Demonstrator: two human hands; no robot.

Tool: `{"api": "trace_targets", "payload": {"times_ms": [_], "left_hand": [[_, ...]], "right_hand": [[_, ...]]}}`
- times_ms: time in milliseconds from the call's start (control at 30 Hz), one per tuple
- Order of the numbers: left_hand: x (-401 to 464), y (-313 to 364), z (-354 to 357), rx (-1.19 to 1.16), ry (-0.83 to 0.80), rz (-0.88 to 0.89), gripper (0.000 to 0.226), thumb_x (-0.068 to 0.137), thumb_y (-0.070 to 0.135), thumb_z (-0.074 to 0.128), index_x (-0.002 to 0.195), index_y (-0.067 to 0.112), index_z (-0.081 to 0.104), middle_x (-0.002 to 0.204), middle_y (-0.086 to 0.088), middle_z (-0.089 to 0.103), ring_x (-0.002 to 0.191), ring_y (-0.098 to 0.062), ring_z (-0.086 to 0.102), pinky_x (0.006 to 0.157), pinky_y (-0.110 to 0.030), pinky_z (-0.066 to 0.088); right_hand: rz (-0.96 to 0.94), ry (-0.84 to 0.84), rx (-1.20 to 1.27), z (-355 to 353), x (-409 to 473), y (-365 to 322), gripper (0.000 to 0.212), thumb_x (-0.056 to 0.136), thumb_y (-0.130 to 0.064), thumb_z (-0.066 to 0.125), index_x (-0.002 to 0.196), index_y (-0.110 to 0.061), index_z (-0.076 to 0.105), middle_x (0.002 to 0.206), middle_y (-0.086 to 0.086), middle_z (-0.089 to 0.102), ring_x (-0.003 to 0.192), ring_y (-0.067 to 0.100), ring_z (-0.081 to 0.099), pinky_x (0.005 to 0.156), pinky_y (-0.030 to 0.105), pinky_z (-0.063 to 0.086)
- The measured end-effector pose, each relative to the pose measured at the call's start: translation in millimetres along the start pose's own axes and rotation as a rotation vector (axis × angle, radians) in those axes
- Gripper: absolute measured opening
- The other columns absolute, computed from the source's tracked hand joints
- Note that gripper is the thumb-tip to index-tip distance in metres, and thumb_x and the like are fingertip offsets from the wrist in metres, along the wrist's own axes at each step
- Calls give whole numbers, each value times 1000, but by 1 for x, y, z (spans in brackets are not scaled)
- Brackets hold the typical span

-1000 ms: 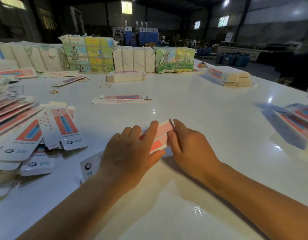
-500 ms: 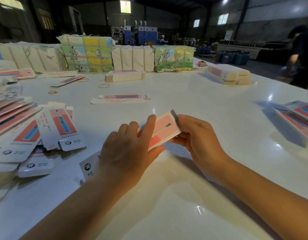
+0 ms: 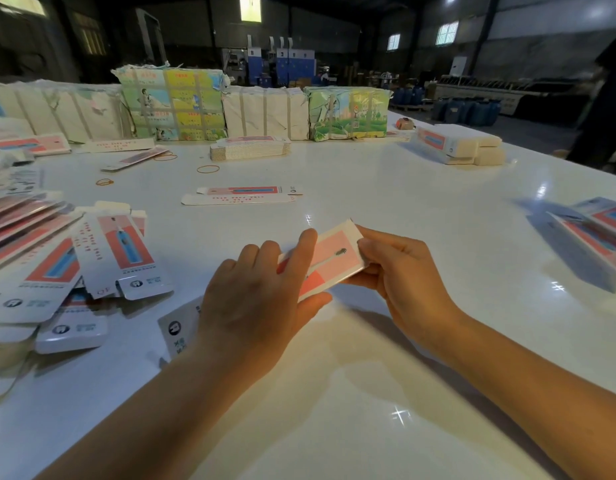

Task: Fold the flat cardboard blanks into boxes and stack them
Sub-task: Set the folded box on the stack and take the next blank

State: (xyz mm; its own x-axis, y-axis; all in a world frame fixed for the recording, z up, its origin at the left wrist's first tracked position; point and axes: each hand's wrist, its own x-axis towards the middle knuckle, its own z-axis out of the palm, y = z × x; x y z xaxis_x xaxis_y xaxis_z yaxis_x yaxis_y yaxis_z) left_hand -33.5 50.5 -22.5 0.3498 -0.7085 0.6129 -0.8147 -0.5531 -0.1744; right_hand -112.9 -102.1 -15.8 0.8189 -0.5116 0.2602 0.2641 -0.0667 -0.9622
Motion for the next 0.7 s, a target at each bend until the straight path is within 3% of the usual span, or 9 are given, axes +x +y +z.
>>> {"api": "trace_targets", "payload": {"times_ms": [67,167,200,267,333,367,533,600,700], "left_hand": [[1,1,0,10,2,-2,69,79,52,35,125,5,57,77,-17,61,59,-28,54,47,-30,42],[1,3,0,11,15,-14,70,79,52,33,124,4,57,76,-16,60,58,-29,54,47,-31,44],[1,3,0,9,20,-18,70,79,52,33,124,4,57,76,-17,60,58,-29,55,48,-32,45],[1,6,0,10,21,-26,71,79,52,32,124,4,57,76,-17,60,59,-29,55,49,-32,47],[1,8,-1,15,21,-31,69,79,51,33,124,4,58,74,-16,59,58,-29,54,48,-30,45],[2,10,-2,21,21,-35,69,79,51,34,123,4,58,74,-16,59,57,-28,54,48,-29,43],[2,11,-3,-4,0,-59,64,82,48,41,123,2,58,73,-16,58,58,-30,55,47,-31,44],[4,10,-5,-29,-10,-78,67,82,50,40,125,2,56,73,-16,58,58,-31,55,47,-33,45],[4,6,-8,-64,-14,-103,72,81,53,32,126,1,55,76,-17,61,59,-30,57,48,-33,48]], "right_hand": [[-27,3,-54,-1,-1,0,51,94,1,36,76,-23,78,85,5,75,82,23,70,69,27,58],[-120,37,-200,-1,-3,1,29,92,-4,41,77,4,64,83,26,63,84,43,59,81,52,53],[-161,37,-271,0,-4,2,27,93,-7,43,77,6,59,81,29,59,81,44,55,81,55,51],[-234,10,-428,1,-8,2,25,95,-12,45,79,0,60,73,21,57,73,37,54,70,44,49],[-291,-10,-541,2,-12,-1,24,97,-13,44,83,-9,63,63,0,58,58,12,53,55,19,39],[-308,-11,-580,3,-13,-2,24,98,-13,44,84,-12,64,62,-8,58,58,7,52,54,11,36],[-257,-49,-572,4,-12,-3,20,98,-16,44,99,-16,63,78,-6,65,67,4,57,61,9,42],[-226,-69,-486,6,-11,-2,20,97,-17,46,108,-26,61,91,-8,68,80,6,63,68,16,51],[-229,24,-424,5,-6,0,20,93,-19,54,102,-36,61,98,-13,68,90,7,64,75,20,54]]}}
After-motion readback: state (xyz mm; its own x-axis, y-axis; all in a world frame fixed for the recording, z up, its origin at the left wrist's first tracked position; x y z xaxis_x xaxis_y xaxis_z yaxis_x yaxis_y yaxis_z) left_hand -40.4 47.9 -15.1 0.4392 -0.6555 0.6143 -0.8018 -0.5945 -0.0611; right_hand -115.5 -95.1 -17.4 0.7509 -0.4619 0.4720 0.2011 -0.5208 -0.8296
